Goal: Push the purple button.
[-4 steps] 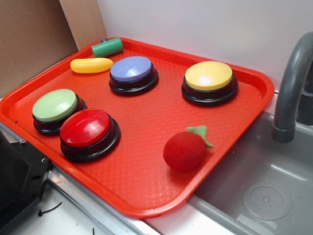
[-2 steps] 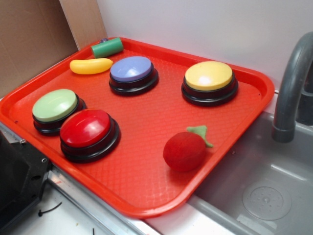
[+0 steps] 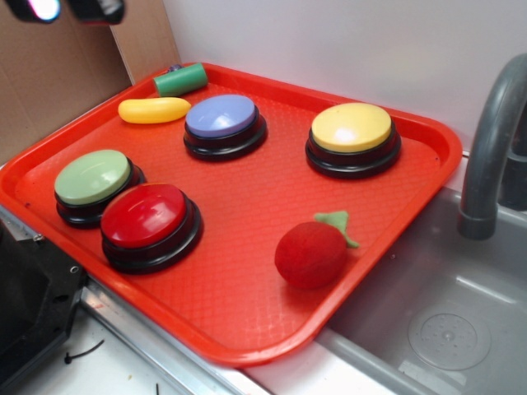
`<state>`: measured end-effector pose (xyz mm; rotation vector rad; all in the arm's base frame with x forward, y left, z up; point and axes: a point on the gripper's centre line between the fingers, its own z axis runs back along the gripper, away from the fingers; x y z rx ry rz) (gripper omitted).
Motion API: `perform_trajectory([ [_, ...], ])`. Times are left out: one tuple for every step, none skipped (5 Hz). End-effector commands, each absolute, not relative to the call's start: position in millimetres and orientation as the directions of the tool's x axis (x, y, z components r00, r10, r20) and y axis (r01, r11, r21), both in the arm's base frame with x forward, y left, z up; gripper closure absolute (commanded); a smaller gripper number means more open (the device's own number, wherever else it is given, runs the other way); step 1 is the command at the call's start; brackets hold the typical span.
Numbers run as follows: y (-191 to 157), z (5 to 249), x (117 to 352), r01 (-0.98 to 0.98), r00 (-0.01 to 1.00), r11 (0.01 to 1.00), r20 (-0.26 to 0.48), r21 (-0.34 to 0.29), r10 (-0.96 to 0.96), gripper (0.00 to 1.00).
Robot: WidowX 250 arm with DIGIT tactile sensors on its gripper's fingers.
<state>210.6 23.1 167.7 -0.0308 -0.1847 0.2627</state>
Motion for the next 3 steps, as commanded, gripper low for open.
perform_trajectory([
  [36,116,266,-0.162,0.955,0.986,0.254,0.025,0.150,0.00],
  [38,85,277,-0.077,0.976,0.993,0.212,0.091,0.056,0.00],
  [41,64,281,-0.045,0.984,0.996,0.177,0.081,0.030,0.00],
])
